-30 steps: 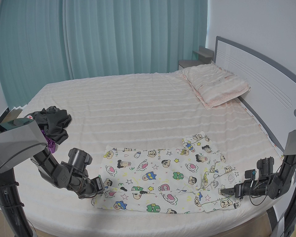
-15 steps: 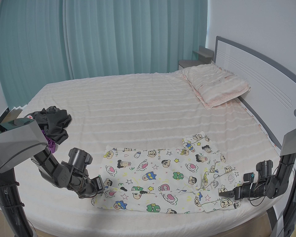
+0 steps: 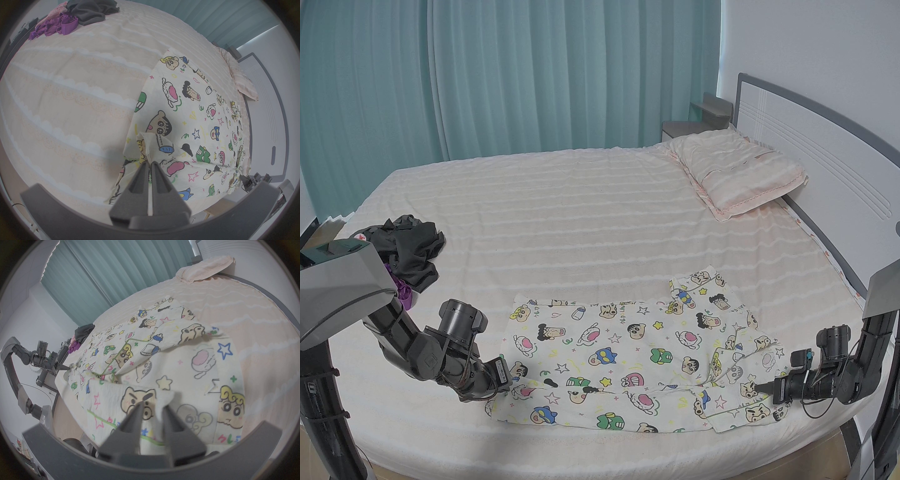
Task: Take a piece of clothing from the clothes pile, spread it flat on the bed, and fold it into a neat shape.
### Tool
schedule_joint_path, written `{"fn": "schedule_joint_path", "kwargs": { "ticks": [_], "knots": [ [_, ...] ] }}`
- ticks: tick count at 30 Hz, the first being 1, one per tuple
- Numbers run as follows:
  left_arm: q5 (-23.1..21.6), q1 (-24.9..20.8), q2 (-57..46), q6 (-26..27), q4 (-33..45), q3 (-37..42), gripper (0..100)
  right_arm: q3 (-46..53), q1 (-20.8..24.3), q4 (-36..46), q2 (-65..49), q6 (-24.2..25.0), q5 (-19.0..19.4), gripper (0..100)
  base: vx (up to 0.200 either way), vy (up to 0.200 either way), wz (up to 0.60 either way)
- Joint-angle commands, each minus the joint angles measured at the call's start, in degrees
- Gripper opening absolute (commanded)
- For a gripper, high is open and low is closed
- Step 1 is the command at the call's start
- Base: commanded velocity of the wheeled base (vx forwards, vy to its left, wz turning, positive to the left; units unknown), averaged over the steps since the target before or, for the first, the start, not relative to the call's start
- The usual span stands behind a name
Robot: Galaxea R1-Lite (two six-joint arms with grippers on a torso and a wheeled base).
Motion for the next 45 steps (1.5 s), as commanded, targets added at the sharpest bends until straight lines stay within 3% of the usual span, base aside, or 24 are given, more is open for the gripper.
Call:
{"fn": "schedule_joint_path", "kwargs": {
  "ticks": [1,6,20,27,32,33,45],
  "knots": [
    [0.21,0.08,0.0,-0.07,-0.01,-0.23,0,-0.01,-1.21,-0.9,0.35,0.66,0.47,0,0.0,0.0,0.0],
    [1.09,0.08,0.0,-0.16,0.16,-0.23,0,-0.18,-1.38,-5.03,-0.18,5.41,2.49,0,0.0,0.0,0.0],
    [2.76,-0.01,0.35,-2.18,0.6,-1.11,0,-2.91,-1.03,-11.98,-0.09,14.37,1.87,0,0.0,0.0,0.0],
    [3.9,-0.01,1.23,-2.27,0.6,-1.63,0,-3.0,-0.68,-13.03,0.88,15.17,1.26,0,0.0,0.0,0.0],
    [4.96,-0.09,1.76,-5.43,1.13,-3.3,0,-3.26,-0.59,-13.03,1.67,15.25,0.73,0,0.0,0.0,0.0],
    [4.96,-0.09,1.76,-5.43,1.83,-3.48,100,-3.35,-0.59,-13.03,1.75,15.25,0.73,100,0.0,0.0,0.0],
    [4.52,1.14,-3.08,-5.61,4.47,-3.74,100,-2.47,-0.86,-13.12,-2.03,15.34,0.47,100,0.0,0.0,0.0]
  ]
}}
